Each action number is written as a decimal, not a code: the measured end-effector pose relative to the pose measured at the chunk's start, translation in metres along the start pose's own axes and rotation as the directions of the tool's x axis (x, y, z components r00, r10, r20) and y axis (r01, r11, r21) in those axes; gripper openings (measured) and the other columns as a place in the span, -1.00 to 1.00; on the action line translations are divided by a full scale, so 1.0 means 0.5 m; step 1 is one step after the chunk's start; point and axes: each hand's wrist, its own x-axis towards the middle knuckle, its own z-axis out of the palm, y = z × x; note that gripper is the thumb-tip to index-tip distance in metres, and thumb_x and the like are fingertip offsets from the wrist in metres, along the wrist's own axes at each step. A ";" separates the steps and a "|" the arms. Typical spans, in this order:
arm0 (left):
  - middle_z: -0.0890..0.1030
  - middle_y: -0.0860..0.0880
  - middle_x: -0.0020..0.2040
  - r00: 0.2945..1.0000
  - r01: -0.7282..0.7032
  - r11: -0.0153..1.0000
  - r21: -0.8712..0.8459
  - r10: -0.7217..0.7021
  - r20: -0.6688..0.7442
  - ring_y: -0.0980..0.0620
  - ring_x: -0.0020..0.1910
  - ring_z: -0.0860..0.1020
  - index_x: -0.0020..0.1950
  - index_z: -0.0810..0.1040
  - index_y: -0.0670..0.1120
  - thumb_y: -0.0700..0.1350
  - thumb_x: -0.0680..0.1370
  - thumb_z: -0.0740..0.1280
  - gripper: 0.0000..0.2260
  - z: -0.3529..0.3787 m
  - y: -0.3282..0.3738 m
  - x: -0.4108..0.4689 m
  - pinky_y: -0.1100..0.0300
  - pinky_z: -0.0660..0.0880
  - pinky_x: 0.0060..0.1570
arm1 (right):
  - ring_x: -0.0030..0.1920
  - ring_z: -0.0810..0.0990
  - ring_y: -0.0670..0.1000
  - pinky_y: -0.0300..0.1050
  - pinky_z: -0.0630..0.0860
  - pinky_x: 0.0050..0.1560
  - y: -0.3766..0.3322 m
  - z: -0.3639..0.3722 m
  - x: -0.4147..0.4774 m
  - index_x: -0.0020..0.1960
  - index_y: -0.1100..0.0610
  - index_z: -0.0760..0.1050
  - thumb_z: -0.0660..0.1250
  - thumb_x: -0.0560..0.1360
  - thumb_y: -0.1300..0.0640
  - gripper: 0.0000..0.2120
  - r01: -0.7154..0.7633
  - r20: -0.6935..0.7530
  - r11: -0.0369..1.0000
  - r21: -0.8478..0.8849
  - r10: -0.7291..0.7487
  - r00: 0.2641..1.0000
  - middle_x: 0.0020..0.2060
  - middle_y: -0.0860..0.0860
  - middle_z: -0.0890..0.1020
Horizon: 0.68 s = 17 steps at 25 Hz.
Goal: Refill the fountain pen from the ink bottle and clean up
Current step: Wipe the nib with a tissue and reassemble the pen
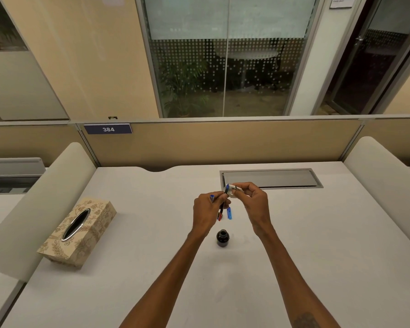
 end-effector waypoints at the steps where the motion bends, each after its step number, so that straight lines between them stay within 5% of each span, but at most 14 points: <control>1: 0.73 -0.12 -0.04 1.000 0.002 1.000 0.010 -0.002 0.003 0.07 -0.14 0.69 0.09 0.67 -0.15 -0.03 0.61 0.30 -0.76 -0.002 0.000 0.002 0.50 0.50 -0.19 | -0.04 0.69 -0.09 -0.35 0.58 -0.08 0.001 -0.001 0.000 0.02 0.04 0.64 0.44 0.49 0.12 -0.89 -0.004 0.006 1.000 -0.004 0.004 1.000 -0.11 -0.07 0.72; 6: 0.73 -0.14 -0.02 0.998 -0.002 1.000 -0.007 0.002 0.060 0.06 -0.13 0.69 0.15 0.65 -0.16 -0.05 0.63 0.27 -0.75 -0.007 0.000 0.005 0.41 0.59 -0.18 | 0.01 0.69 0.00 -0.18 0.59 0.07 0.003 0.001 0.002 -0.01 0.00 0.62 0.43 0.50 0.12 -0.92 -0.037 0.022 0.999 0.014 0.037 0.999 -0.06 0.01 0.73; 10: 0.72 -0.15 0.00 0.996 -0.041 0.996 0.080 0.034 0.080 -0.01 -0.07 0.70 0.20 0.63 -0.19 -0.06 0.64 0.25 -0.72 -0.013 0.002 0.008 0.36 0.53 -0.01 | -0.03 0.69 -0.08 -0.33 0.57 -0.01 -0.002 0.004 0.000 -0.04 -0.04 0.60 0.43 0.50 0.13 -0.91 -0.022 0.040 1.000 0.010 0.021 0.999 -0.11 -0.09 0.72; 14: 0.72 -0.17 0.01 0.993 -0.079 0.987 0.141 0.066 0.093 0.05 -0.12 0.66 0.20 0.62 -0.20 -0.08 0.65 0.24 -0.72 -0.017 0.005 0.007 0.57 0.48 -0.22 | -0.03 0.70 -0.09 -0.36 0.58 -0.02 -0.001 0.006 0.001 0.00 0.05 0.60 0.42 0.52 0.17 -0.92 -0.018 0.057 1.000 0.011 0.017 0.998 -0.09 -0.06 0.72; 17: 0.72 -0.17 0.00 0.995 -0.077 0.989 0.123 0.069 0.073 0.05 -0.13 0.67 0.20 0.63 -0.19 -0.07 0.63 0.27 -0.73 -0.015 0.004 0.003 0.54 0.51 -0.23 | -0.04 0.70 -0.13 -0.36 0.58 -0.03 -0.001 0.006 0.001 0.03 0.11 0.60 0.41 0.52 0.19 -0.90 -0.017 0.069 1.000 0.006 0.017 0.997 -0.09 -0.07 0.72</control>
